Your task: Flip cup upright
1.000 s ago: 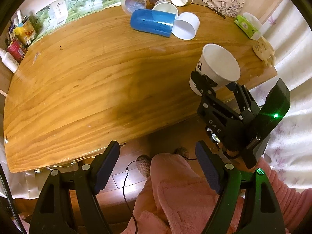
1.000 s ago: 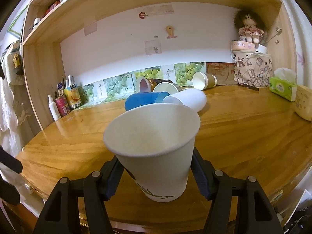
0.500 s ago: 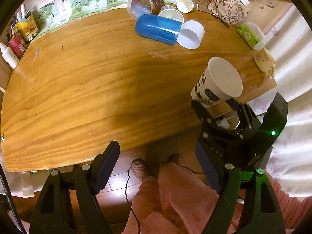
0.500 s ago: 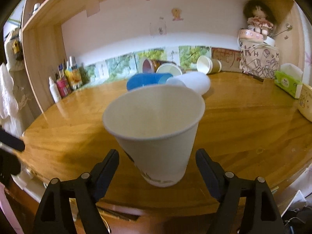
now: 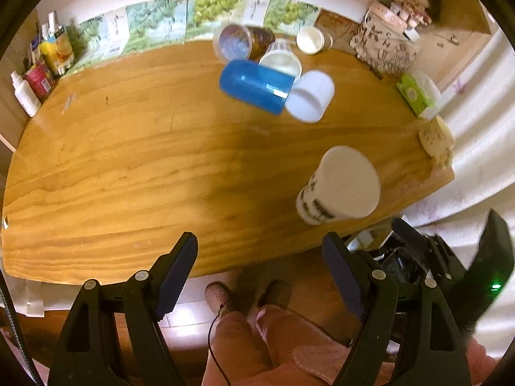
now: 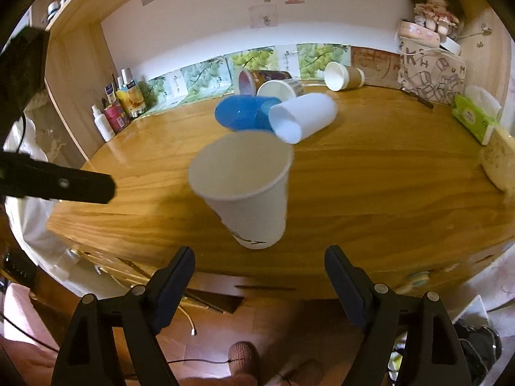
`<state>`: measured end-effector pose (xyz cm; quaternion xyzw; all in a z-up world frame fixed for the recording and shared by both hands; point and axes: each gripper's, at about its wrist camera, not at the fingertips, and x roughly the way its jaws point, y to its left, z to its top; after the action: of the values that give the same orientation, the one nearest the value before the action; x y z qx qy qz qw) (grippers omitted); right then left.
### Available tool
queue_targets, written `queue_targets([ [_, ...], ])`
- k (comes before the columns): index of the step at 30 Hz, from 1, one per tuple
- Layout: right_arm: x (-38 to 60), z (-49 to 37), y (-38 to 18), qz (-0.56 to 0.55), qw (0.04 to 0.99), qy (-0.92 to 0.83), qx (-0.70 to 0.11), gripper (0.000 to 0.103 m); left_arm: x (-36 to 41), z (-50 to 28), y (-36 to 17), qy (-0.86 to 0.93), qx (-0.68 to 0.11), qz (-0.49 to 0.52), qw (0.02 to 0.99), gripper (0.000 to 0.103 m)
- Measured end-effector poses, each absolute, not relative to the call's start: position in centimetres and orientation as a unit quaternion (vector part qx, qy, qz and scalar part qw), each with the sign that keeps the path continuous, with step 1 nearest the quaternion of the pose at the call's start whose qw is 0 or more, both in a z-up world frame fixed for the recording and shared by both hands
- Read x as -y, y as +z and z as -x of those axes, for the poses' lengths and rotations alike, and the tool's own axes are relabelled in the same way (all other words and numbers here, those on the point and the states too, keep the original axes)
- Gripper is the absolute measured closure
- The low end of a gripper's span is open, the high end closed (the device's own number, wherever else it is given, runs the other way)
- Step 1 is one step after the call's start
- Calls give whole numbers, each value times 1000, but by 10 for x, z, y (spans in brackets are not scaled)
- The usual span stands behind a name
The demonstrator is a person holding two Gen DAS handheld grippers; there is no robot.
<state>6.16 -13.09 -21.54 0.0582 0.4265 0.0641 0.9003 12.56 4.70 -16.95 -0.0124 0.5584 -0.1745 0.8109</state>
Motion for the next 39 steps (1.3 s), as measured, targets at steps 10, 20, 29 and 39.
queue_targets([
  [10,173,-67,-116,-76,893,63,-439,20,-29,-110,-106,-121,-484,56,865,20],
  [20,188,-50,-60,-101,898,66,-424,20,-22,-75,-61,-45,-405,80,910,20],
  [29,206,-19,-38,-77,939,54,-330,15,-3,-29,-35,12,-312,54,948,2],
  [39,221,6,-22,-78,959,56,-266,0,6,5,-12,42,-221,46,973,1],
])
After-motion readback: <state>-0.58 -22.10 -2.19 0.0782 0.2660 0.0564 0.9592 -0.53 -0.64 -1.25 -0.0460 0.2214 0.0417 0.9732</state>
